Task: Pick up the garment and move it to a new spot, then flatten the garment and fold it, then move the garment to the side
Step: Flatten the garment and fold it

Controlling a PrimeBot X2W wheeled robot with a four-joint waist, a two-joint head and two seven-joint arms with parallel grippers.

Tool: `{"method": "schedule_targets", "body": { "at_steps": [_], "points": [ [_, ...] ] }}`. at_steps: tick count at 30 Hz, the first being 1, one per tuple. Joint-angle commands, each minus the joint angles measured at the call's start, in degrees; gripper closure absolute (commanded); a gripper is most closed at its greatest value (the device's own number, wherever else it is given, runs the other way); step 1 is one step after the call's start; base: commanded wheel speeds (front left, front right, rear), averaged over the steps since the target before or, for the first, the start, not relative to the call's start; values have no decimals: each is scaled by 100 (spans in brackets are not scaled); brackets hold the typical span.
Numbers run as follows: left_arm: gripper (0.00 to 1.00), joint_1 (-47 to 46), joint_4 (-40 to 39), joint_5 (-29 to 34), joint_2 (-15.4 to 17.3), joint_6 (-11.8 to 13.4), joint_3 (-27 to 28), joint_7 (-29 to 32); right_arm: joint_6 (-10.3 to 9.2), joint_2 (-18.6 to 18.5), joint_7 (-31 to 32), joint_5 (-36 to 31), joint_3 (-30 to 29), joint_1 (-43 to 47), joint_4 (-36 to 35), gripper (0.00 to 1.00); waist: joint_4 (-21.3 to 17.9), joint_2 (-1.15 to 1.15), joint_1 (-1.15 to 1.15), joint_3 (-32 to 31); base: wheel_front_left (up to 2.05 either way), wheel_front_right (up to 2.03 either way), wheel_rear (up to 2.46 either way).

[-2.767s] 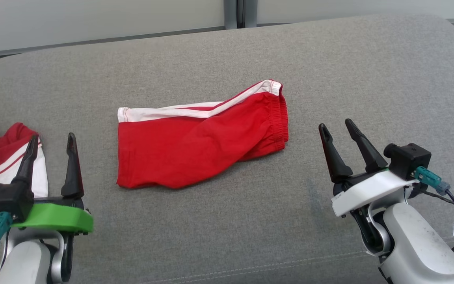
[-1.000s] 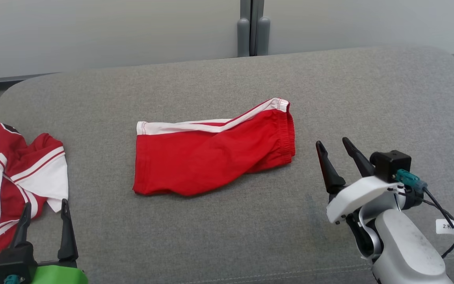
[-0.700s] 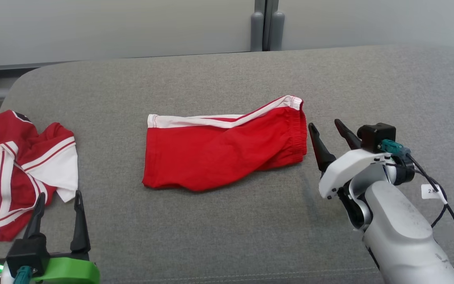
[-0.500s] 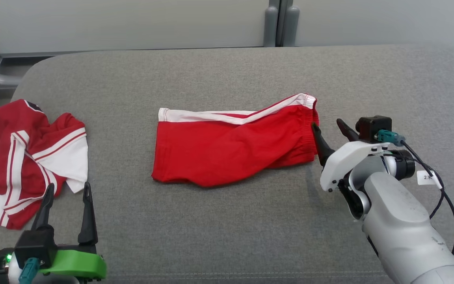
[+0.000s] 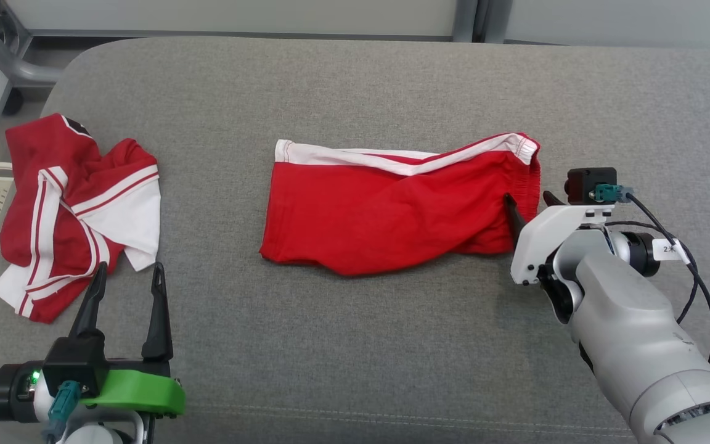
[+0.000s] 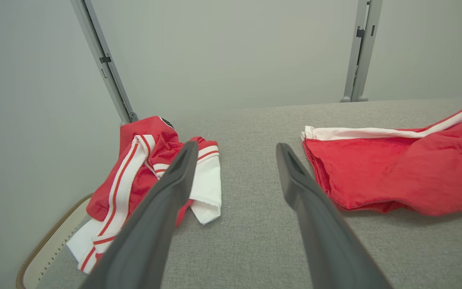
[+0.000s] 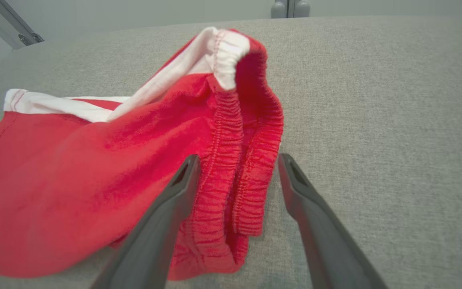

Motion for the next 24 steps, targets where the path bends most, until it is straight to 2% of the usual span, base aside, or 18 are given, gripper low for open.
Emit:
{"method": "schedule_targets", "body": {
  "at_steps": [1,11,20,21,22,24],
  "points": [
    [0,-113,19,59,-46,-35,-15,-12,-4,5,48,10,-18,-91,87,0,89,0,0,106,0,0,0],
    [0,-260,95,102,-141,-111,15,-12,-4,-140,560,-11,-296,-278,327,0,231,0,0,300,0,0,0],
    [0,-357,131,160,-212,-167,35,-12,-3,-25,1213,75,-535,-213,362,0,314,0,0,385,0,0,0],
    [0,-376,138,164,-222,-180,31,-12,-3,-20,1234,62,-545,-210,363,30,327,0,0,396,0,0,0],
    [0,-387,148,170,-230,-190,27,-12,-2,-22,1175,35,-536,-229,363,100,339,0,0,405,0,0,0],
    [0,-400,168,182,-254,-196,24,-12,-2,-24,1068,4,-532,-246,361,100,353,0,0,416,0,0,0]
  ]
}}
